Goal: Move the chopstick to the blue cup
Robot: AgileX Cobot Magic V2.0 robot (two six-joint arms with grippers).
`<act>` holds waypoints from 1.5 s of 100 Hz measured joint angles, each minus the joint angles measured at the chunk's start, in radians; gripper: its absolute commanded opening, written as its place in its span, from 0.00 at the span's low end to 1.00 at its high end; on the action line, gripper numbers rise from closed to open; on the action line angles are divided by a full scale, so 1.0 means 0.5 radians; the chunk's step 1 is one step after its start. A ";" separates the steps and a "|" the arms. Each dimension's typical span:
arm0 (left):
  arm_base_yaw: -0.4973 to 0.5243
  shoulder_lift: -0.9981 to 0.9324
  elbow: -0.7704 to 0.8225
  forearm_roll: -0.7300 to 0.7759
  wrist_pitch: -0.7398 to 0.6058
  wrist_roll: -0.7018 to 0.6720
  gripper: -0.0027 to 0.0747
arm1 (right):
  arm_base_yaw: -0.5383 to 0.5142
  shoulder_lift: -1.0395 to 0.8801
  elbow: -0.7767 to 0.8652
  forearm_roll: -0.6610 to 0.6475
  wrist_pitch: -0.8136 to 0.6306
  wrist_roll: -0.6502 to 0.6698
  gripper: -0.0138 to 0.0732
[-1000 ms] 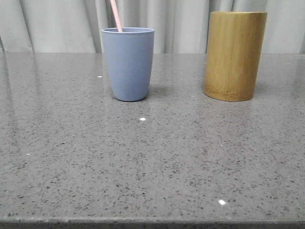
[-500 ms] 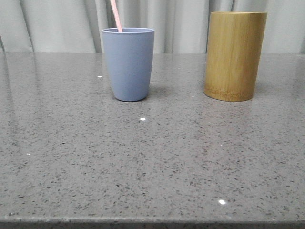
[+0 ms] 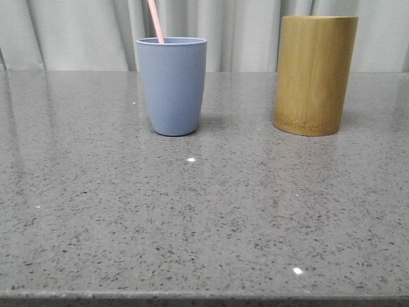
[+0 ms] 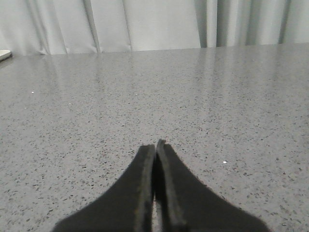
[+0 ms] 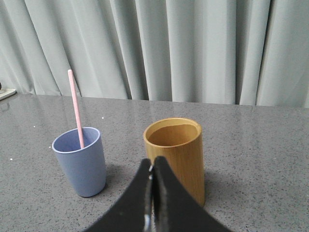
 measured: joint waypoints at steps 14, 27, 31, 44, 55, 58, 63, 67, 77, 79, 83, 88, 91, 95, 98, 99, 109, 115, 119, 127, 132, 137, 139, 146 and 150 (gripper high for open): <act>0.000 0.000 0.000 0.000 0.000 0.000 0.01 | 0.000 0.000 0.000 0.000 0.000 0.000 0.09; 0.000 0.000 0.000 0.000 0.000 0.000 0.01 | 0.000 0.000 0.000 0.000 0.000 0.000 0.09; 0.000 0.000 0.000 0.000 0.000 0.000 0.01 | 0.000 0.000 0.000 0.000 0.000 0.000 0.09; 0.000 0.000 0.000 0.000 0.000 0.000 0.01 | 0.000 0.000 0.000 0.000 0.000 0.000 0.09; 0.000 0.000 0.000 0.000 0.000 0.000 0.01 | 0.000 0.000 0.000 0.000 0.000 0.000 0.09; 0.000 0.000 0.000 0.000 0.000 0.000 0.01 | 0.000 0.000 0.000 0.000 0.000 0.000 0.09; 0.000 0.000 0.000 0.000 0.000 0.000 0.01 | 0.000 0.000 0.004 0.000 0.000 0.000 0.09; 0.000 0.000 0.000 0.000 0.000 0.001 0.01 | 0.000 0.000 0.013 0.000 -0.009 0.000 0.09; 0.000 0.000 0.000 0.000 0.000 0.001 0.01 | -0.016 0.000 0.073 0.000 -0.047 0.000 0.09; 0.000 0.000 0.000 0.000 0.000 0.001 0.01 | -0.020 0.000 0.089 0.000 -0.060 0.000 0.09; 0.000 0.000 0.000 0.000 0.000 0.001 0.01 | -0.040 0.000 0.122 0.000 -0.101 0.000 0.09; 0.000 0.000 0.000 0.000 0.000 0.001 0.01 | -0.076 0.000 0.164 0.000 -0.173 0.000 0.09; 0.000 0.000 0.000 0.000 0.000 0.001 0.01 | -0.108 0.000 0.190 0.000 -0.234 0.000 0.09; 0.000 0.000 0.000 0.000 0.000 0.001 0.01 | -0.144 0.000 0.233 -0.004 -0.295 0.000 0.09; 0.000 0.000 0.000 0.000 0.000 0.001 0.01 | -0.181 0.000 0.262 -0.009 -0.351 0.000 0.09; 0.000 0.000 0.000 0.000 0.000 0.001 0.01 | -0.188 0.000 0.277 -0.009 -0.363 0.000 0.09; 0.000 0.000 0.000 0.000 0.000 0.001 0.01 | -0.293 -0.027 0.391 -0.060 -0.496 0.000 0.09; 0.000 0.000 0.000 0.000 0.000 0.001 0.01 | -0.350 -0.062 0.455 -0.094 -0.545 0.000 0.09; 0.000 0.000 0.000 0.000 0.000 0.001 0.01 | -0.378 -0.096 0.500 -0.107 -0.565 0.000 0.09; 0.000 0.000 0.000 0.000 0.000 0.001 0.01 | -0.421 -0.163 0.586 -0.116 -0.579 0.000 0.09; 0.000 0.000 0.000 0.000 0.000 0.001 0.01 | -0.451 -0.210 0.634 -0.121 -0.580 0.000 0.09; 0.000 0.000 0.000 0.000 0.000 0.001 0.01 | -0.486 -0.250 0.681 -0.121 -0.588 0.000 0.09; 0.000 0.000 0.000 0.000 0.000 0.001 0.01 | -0.502 -0.266 0.702 -0.121 -0.588 0.000 0.09; 0.000 0.000 0.000 0.000 0.000 0.001 0.01 | -0.563 -0.323 0.775 -0.125 -0.588 0.000 0.09; 0.000 0.000 0.000 0.000 0.000 0.001 0.01 | -0.599 -0.353 0.811 -0.125 -0.588 0.000 0.09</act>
